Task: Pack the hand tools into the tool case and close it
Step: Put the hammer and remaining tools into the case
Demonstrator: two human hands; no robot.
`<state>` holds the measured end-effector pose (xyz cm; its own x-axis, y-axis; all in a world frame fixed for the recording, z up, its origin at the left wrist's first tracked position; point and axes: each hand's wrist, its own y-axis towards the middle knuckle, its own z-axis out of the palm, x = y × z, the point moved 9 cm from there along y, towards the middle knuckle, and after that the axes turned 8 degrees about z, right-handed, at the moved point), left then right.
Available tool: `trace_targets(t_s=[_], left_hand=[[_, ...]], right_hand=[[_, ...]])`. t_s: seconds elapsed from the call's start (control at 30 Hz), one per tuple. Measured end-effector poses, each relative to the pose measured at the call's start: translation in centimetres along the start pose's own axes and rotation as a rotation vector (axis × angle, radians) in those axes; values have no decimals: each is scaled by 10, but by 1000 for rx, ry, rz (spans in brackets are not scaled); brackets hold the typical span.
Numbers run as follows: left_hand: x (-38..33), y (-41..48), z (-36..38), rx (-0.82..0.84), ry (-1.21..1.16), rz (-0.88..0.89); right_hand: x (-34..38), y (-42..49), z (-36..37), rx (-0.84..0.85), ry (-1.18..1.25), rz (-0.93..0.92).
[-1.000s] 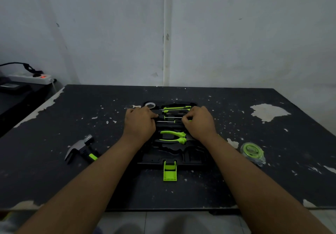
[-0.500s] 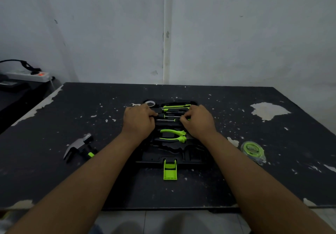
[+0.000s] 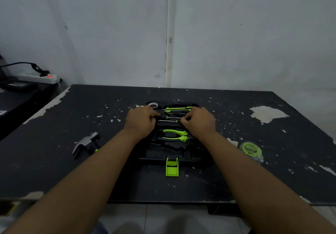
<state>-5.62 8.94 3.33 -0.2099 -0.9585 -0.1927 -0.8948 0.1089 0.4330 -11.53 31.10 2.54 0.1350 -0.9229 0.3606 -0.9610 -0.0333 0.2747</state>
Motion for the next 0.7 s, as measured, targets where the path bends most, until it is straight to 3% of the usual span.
trace_targets(t_s=[0.2, 0.33, 0.5, 0.7], left_hand=[[28, -27, -23, 131, -112, -8], [69, -62, -41, 149, -43, -89], [120, -102, -58, 161, -25, -233], [158, -134, -65, 209, 0, -398]], right_hand=[[29, -11, 2, 130, -184, 15], [65, -41, 5, 116, -12, -38], [130, -86, 11, 125, 245, -224], [192, -132, 28, 174, 220, -520]])
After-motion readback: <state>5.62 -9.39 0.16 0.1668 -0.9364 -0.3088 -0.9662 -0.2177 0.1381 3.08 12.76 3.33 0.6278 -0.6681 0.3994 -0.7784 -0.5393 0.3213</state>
